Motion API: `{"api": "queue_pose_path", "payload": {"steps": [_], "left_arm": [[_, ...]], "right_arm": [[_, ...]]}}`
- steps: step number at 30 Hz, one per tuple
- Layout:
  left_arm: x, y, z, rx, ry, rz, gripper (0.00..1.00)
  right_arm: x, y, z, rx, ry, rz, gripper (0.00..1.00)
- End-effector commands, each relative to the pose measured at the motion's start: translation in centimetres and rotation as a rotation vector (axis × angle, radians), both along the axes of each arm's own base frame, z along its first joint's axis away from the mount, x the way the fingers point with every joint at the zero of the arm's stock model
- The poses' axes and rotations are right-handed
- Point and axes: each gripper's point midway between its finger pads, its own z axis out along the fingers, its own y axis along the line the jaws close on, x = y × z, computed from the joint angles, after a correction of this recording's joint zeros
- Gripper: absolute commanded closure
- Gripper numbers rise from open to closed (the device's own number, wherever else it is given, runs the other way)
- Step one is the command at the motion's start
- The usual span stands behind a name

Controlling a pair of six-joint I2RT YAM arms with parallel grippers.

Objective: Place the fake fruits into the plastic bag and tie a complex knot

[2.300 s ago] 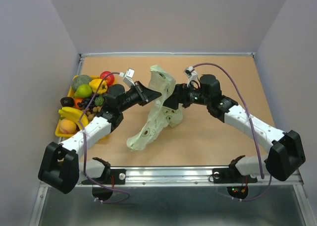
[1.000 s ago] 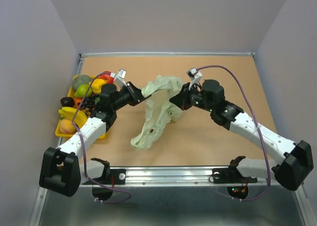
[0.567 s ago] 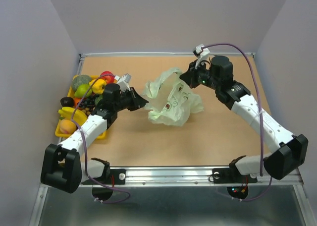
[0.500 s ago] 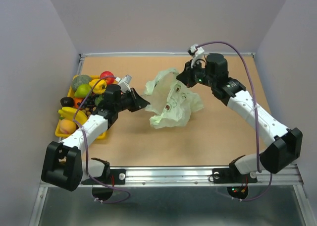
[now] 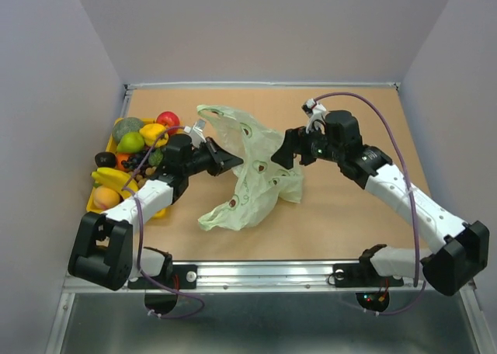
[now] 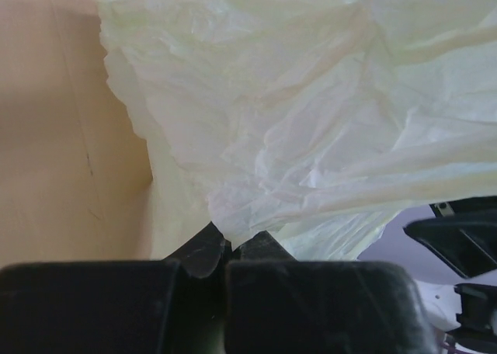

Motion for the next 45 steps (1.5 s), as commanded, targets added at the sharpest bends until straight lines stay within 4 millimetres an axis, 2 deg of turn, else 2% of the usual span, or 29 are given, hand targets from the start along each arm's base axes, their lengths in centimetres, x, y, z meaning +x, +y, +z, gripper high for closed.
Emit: {"api": "queue_pose_path", "payload": {"steps": [1, 4, 5, 8, 12, 22, 25, 26, 27, 28, 32, 35, 39, 40, 42, 43, 44, 45], "left_arm": [[-1.0, -1.1, 1.2, -0.074, 0.008, -0.014, 1.0], [-1.5, -1.6, 1.2, -0.08, 0.015, -0.027, 1.0], [-1.6, -1.8, 1.3, -0.084, 0.018, -0.028, 1.0], [-1.8, -2.2, 2.0, -0.105, 0.021, -0.033, 1.0], [-2.0, -2.6, 2.5, -0.126, 0.024, -0.039, 1.0], [-3.5, -4.2, 3.0, -0.176, 0.02, -0.089, 1.0], [-4.1, -4.4, 3.3, -0.203, 0.019, -0.104, 1.0], [-4.1, -4.3, 3.5, -0.205, 0.012, -0.103, 1.0], [-4.1, -4.3, 3.4, -0.203, 0.009, -0.102, 1.0], [-4.1, -4.2, 3.6, -0.202, 0.002, -0.101, 1.0], [-3.4, -2.9, 3.1, -0.151, -0.02, -0.064, 1.0], [-2.3, -0.8, 1.5, -0.055, -0.031, -0.012, 1.0], [-0.5, 2.0, -0.2, 0.099, -0.068, 0.065, 1.0], [-0.3, 2.4, -0.4, 0.122, -0.078, 0.076, 1.0], [0.6, 3.4, -0.4, 0.204, -0.147, 0.091, 1.0], [1.5, 3.8, 0.3, 0.246, -0.184, 0.111, 1.0], [1.6, 4.3, -0.3, 0.324, -0.214, 0.085, 1.0], [1.9, 4.6, -0.1, 0.362, -0.238, 0.081, 1.0]], "right_arm": [[-0.9, 1.6, 3.0, 0.14, -0.046, -0.09, 0.0], [-1.7, 3.1, 2.0, 0.148, -0.018, -0.073, 0.0], [-1.8, 3.6, 0.9, 0.154, 0.031, -0.075, 0.0], [-2.8, 5.2, -0.6, 0.158, 0.079, -0.051, 0.0], [-3.0, 6.1, -2.1, 0.162, 0.126, -0.062, 0.0], [-2.4, 9.2, -2.5, 0.238, 0.142, -0.025, 0.0], [-2.1, 9.2, -3.0, 0.22, 0.127, -0.026, 0.12], [-2.0, 9.1, -3.1, 0.211, 0.112, -0.028, 0.29], [-1.9, 8.9, -3.2, 0.205, 0.104, -0.031, 0.39], [-2.1, 8.7, -2.9, 0.197, 0.08, -0.019, 0.57], [-2.7, 7.8, -1.9, 0.173, 0.026, 0.013, 0.79], [-2.9, 6.8, -0.6, 0.17, -0.016, 0.013, 0.89], [-3.2, 5.4, -0.6, 0.13, -0.004, 0.024, 0.96], [-3.0, 5.1, -0.6, 0.121, -0.006, 0.024, 1.0], [-3.0, 4.8, -0.6, 0.094, -0.011, 0.045, 1.0], [-2.8, 4.9, -1.1, 0.07, -0.001, 0.057, 1.0], [-2.7, 4.7, -0.7, 0.043, -0.006, 0.074, 1.0], [-2.6, 4.6, -0.7, 0.035, -0.003, 0.082, 1.0]]}}
